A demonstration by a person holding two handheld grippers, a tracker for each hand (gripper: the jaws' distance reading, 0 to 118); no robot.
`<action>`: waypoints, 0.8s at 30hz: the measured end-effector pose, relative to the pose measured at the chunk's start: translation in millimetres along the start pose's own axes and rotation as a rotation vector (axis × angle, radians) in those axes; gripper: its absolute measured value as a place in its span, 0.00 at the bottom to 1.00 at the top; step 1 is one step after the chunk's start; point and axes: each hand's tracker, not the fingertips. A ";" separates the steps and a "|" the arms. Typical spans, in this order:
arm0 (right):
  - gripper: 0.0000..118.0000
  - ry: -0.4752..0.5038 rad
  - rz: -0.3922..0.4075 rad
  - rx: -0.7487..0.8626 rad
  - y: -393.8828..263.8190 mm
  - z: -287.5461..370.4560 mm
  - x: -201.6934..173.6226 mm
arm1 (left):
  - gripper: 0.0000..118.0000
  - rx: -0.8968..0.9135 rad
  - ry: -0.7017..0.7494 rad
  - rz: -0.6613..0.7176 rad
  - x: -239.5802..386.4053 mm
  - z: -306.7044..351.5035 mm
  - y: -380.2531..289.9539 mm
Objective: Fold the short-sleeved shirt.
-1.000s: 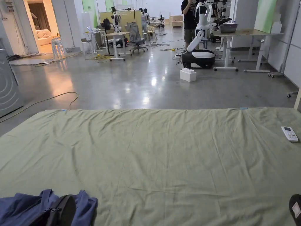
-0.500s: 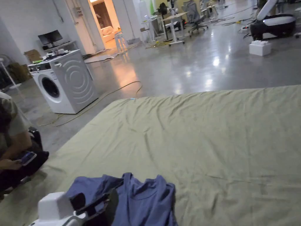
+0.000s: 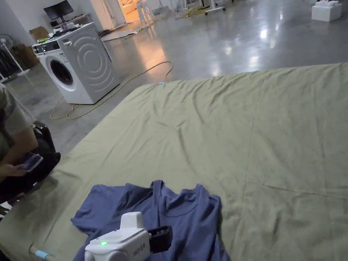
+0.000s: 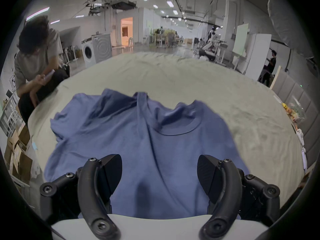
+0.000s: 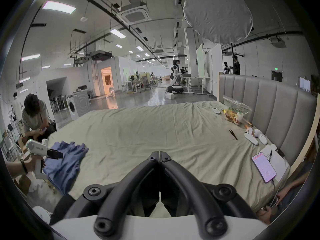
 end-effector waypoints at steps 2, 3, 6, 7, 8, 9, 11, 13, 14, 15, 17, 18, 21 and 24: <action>0.00 -0.026 0.010 -0.029 -1.5 -5.9 1.6 | 0.76 -0.066 0.036 0.009 -4.1 -21.5 -1.5; 0.00 -0.029 0.006 -0.031 -2.3 -7.9 2.6 | 0.75 -0.086 0.071 -0.001 -4.3 -30.1 -2.5; 0.00 -0.036 0.005 -0.043 -4.7 -12.5 7.2 | 0.63 -0.089 0.087 -0.009 7.0 -28.1 -2.2; 0.00 -0.045 0.010 -0.047 -5.0 -13.9 8.2 | 0.54 -0.094 0.082 -0.046 10.9 -27.9 -2.0; 0.00 -0.052 0.011 -0.048 -5.3 -14.9 9.5 | 0.43 -0.070 0.078 -0.086 15.4 -26.3 -2.2; 0.00 -0.053 0.009 -0.047 -5.2 -14.9 11.9 | 0.32 -0.071 0.071 -0.097 17.1 -27.1 -1.5; 0.00 -0.050 -0.002 -0.048 -4.0 -14.1 16.5 | 0.24 -0.084 0.091 -0.073 14.9 -29.4 4.7; 0.00 -0.046 -0.009 -0.037 -3.4 -8.8 21.2 | 0.07 -0.125 0.156 0.012 6.1 -30.6 13.5; 0.00 -0.041 -0.009 -0.032 -3.1 -6.5 23.9 | 0.04 -0.144 0.091 0.079 0.9 -31.9 17.9; 0.00 -0.039 -0.007 -0.030 -2.7 -4.7 26.4 | 0.03 -0.133 0.099 0.113 -2.1 -29.1 21.7; 0.00 -0.039 -0.001 -0.024 -4.1 1.4 34.7 | 0.02 -0.107 0.089 0.218 -10.0 -16.8 32.8; 0.00 -0.038 -0.001 -0.023 -4.3 3.7 38.1 | 0.02 -0.010 0.041 0.342 -16.1 -5.5 37.7; 0.00 -0.044 -0.015 -0.017 -7.3 13.2 51.1 | 0.02 0.072 -0.131 0.476 -20.9 27.9 64.5; 0.00 -0.046 -0.032 -0.009 -11.1 21.2 61.6 | 0.02 0.137 -0.136 0.381 4.1 58.6 101.0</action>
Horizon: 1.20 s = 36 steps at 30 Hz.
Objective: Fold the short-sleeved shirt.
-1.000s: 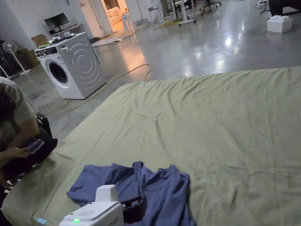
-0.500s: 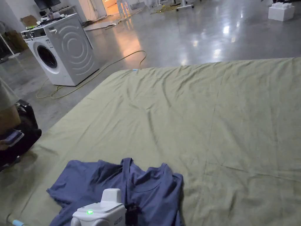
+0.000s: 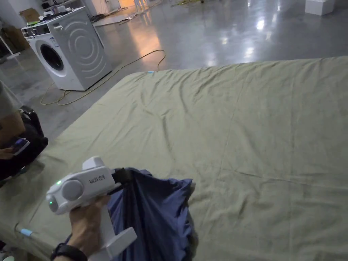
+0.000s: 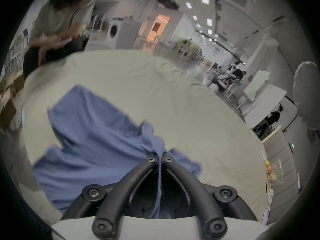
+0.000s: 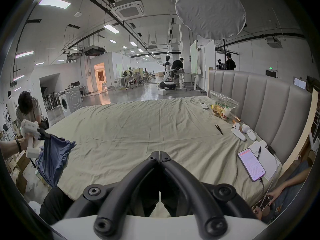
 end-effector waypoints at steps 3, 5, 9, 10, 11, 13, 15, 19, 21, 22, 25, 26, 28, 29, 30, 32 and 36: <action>0.00 -0.024 -0.038 0.003 -4.3 8.6 8.3 | 0.02 0.039 -0.159 0.009 51.0 -0.3 14.9; 0.00 -0.034 -0.074 0.012 -7.0 16.5 14.5 | 0.02 0.046 -0.277 -0.079 103.4 -7.6 12.0; 0.00 -0.075 -0.089 0.024 -9.9 31.2 23.8 | 0.02 -0.061 -0.420 -0.274 217.6 -37.7 -36.4; 0.00 -0.090 -0.085 0.023 -10.4 34.4 26.7 | 0.02 -0.076 -0.465 -0.285 243.1 -43.2 -51.0; 0.00 -0.102 -0.082 0.020 -10.7 37.4 30.2 | 0.02 -0.116 -0.532 -0.292 270.9 -49.3 -70.0; 0.00 -0.126 -0.079 0.016 -12.5 42.5 35.7 | 0.02 -0.162 -0.601 -0.340 320.3 -53.2 -118.2; 0.00 -0.147 -0.089 0.007 -14.8 47.4 42.9 | 0.02 -0.260 -0.679 -0.395 361.6 -50.9 -176.4; 0.00 -0.185 -0.101 -0.025 -21.1 53.9 52.8 | 0.02 -0.482 -0.866 -0.433 410.8 -25.3 -285.0; 0.00 -0.195 -0.100 -0.031 -24.5 56.9 55.8 | 0.02 -0.577 -0.904 -0.443 420.2 -7.6 -331.3; 0.00 -0.203 -0.100 -0.036 -26.2 58.3 57.2 | 0.02 -0.579 -0.920 -0.473 420.6 5.0 -352.4; 0.00 -0.208 -0.106 -0.043 -32.2 60.9 60.0 | 0.02 -0.610 -0.949 -0.627 426.4 28.6 -402.2; 0.00 -0.208 -0.113 -0.047 -34.2 60.9 60.4 | 0.02 -0.617 -0.962 -0.658 427.8 33.2 -413.2; 0.00 -0.202 -0.126 -0.053 -36.6 60.7 60.4 | 0.02 -0.630 -0.956 -0.687 428.2 36.7 -429.3; 0.00 -0.199 -0.133 -0.054 -38.7 61.2 59.9 | 0.03 -0.611 -0.939 -0.718 427.9 35.8 -431.1; 0.00 -0.194 -0.137 -0.051 -38.9 61.9 58.9 | 0.14 -0.598 -0.926 -0.739 425.8 34.9 -428.6; 0.00 -0.172 -0.145 -0.033 -36.7 64.1 55.7 | 0.51 -0.613 -0.934 -0.665 414.5 40.3 -410.9; 0.00 -0.107 -0.114 0.016 -27.0 61.6 45.0 | 0.71 -0.338 -0.939 -0.619 377.1 84.6 -325.5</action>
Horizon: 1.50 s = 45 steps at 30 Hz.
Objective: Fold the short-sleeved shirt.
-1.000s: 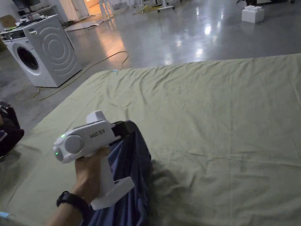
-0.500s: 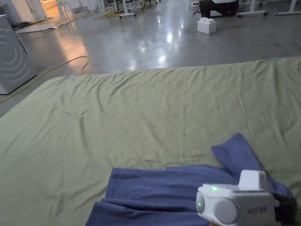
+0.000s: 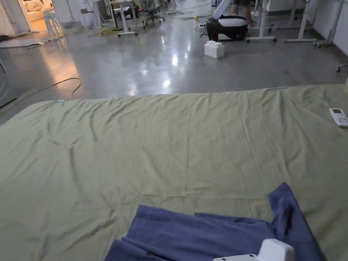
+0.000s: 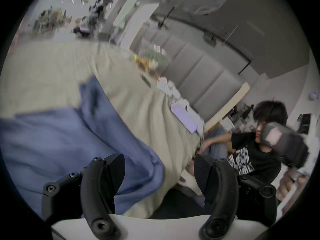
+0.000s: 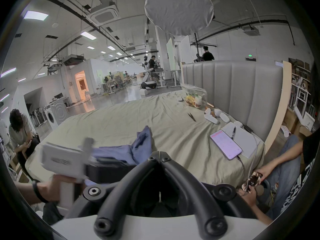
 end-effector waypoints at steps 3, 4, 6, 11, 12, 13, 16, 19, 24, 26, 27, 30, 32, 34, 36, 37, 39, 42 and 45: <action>0.00 0.065 0.011 0.051 10.7 -1.4 -13.8 | 0.71 0.181 0.171 -0.103 2.9 91.7 28.5; 0.00 0.082 0.018 0.072 15.1 -1.6 -19.2 | 0.71 0.250 0.250 -0.133 6.5 124.2 35.4; 0.00 0.111 0.031 0.103 21.6 -2.4 -28.4 | 0.76 0.360 0.365 -0.205 15.6 182.6 40.2; 0.00 0.174 0.057 0.179 42.9 1.9 -54.0 | 0.77 0.567 0.694 -0.344 51.8 291.4 28.6; 0.00 0.184 0.060 0.188 45.5 2.8 -57.3 | 0.77 0.590 0.744 -0.357 57.2 301.9 23.7; 0.00 0.189 0.065 0.194 48.3 4.5 -61.4 | 0.77 0.598 0.781 -0.394 60.6 313.9 17.9; 0.00 0.212 0.092 0.225 53.2 13.0 -68.0 | 0.76 0.630 0.990 -0.425 70.5 334.6 3.4; 0.00 0.220 0.120 0.240 55.2 20.5 -72.5 | 0.65 0.631 0.966 -0.334 71.3 352.8 -7.5; 0.00 0.220 0.156 0.251 54.8 28.2 -75.7 | 0.07 0.594 0.949 -0.283 70.0 355.2 -27.1; 0.00 0.219 0.159 0.252 54.0 29.1 -76.2 | 0.01 0.567 0.937 -0.286 70.9 351.3 -32.2; 0.00 0.217 0.159 0.253 53.8 29.4 -76.1 | 0.00 0.562 0.940 -0.279 70.8 349.5 -33.6; 0.00 0.213 0.146 0.249 52.6 28.8 -74.4 | 0.00 0.544 0.935 -0.273 72.5 345.8 -31.4; 0.00 0.209 0.134 0.245 52.2 28.4 -73.6 | 0.00 0.537 0.936 -0.283 71.5 344.4 -28.0; 0.00 0.211 0.121 0.236 52.3 27.5 -72.6 | 0.00 0.538 0.932 -0.283 71.6 343.4 -25.8; 0.00 0.208 0.117 0.237 52.1 26.9 -72.3 | 0.00 0.536 0.917 -0.278 70.8 341.0 -22.3; 0.00 0.206 0.115 0.234 52.2 26.2 -71.2 | 0.00 0.536 0.918 -0.279 69.4 340.4 -23.6; 0.00 0.205 0.112 0.232 52.2 25.4 -71.1 | 0.00 0.528 0.908 -0.277 67.8 338.5 -21.9; 0.00 0.207 0.110 0.228 52.4 24.6 -71.3 | 0.00 0.512 0.896 -0.274 65.4 335.5 -21.3; 0.00 0.208 0.115 0.226 52.1 23.9 -71.9 | 0.00 0.504 0.887 -0.271 64.4 331.6 -21.2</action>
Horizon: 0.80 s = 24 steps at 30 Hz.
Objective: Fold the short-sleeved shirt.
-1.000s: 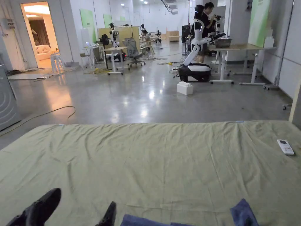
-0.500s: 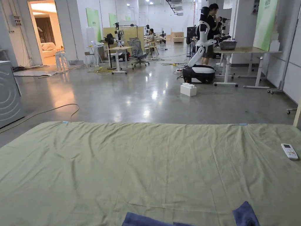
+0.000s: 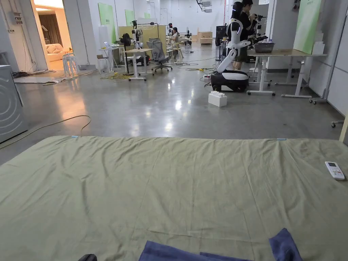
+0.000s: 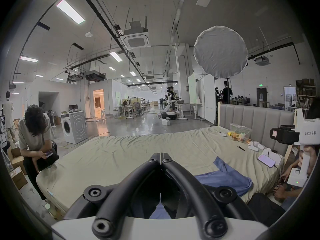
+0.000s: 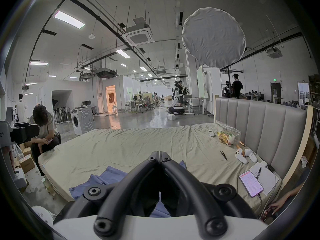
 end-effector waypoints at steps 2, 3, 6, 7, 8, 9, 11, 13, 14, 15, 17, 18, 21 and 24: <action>0.00 0.000 -0.003 -0.002 -0.7 -0.9 0.1 | 0.00 -0.004 -0.013 0.009 -0.5 -3.8 -3.1; 0.00 -0.002 -0.006 -0.002 -1.2 -1.5 0.2 | 0.00 -0.011 -0.018 0.014 -0.3 -7.1 -4.3; 0.00 -0.004 -0.013 -0.011 -4.7 -3.3 2.2 | 0.00 -0.015 -0.033 0.019 0.7 -17.5 -8.7; 0.00 -0.009 -0.013 -0.014 -6.5 -4.5 2.8 | 0.00 -0.029 -0.041 0.017 1.3 -23.8 -9.6; 0.00 -0.009 -0.013 -0.022 -8.4 -5.9 4.4 | 0.00 -0.030 -0.045 0.012 1.9 -31.6 -12.2; 0.00 -0.010 -0.015 -0.030 -10.4 -8.2 5.8 | 0.00 -0.039 -0.052 0.012 1.4 -42.2 -13.5; 0.00 -0.017 -0.022 -0.053 -14.9 -14.2 8.6 | 0.00 -0.101 -0.088 0.055 0.1 -71.1 -19.1; 0.00 -0.020 -0.029 -0.070 -21.3 -19.6 13.1 | 0.03 -0.237 -0.119 0.099 -5.0 -115.4 -29.2; 0.00 -0.023 -0.034 -0.085 -24.3 -23.1 15.2 | 0.13 -0.317 -0.150 0.117 -9.0 -137.1 -38.2; 0.00 -0.024 -0.039 -0.101 -27.3 -26.2 17.4 | 0.31 -0.319 -0.208 0.163 -12.4 -159.5 -47.8; 0.00 -0.035 -0.034 -0.126 -33.8 -31.0 21.6 | 0.59 -0.388 -0.245 0.240 -20.4 -208.2 -67.6; 0.00 -0.046 -0.032 -0.141 -37.0 -32.8 24.1 | 0.64 -0.453 -0.251 0.253 -22.1 -232.0 -76.1; 0.00 -0.076 -0.056 -0.192 -47.9 -39.2 34.8 | 0.64 -0.568 -0.214 0.291 -25.3 -306.0 -105.5; 0.00 -0.121 -0.067 -0.248 -57.0 -46.2 46.0 | 0.64 -0.708 -0.151 0.303 -30.3 -365.8 -139.7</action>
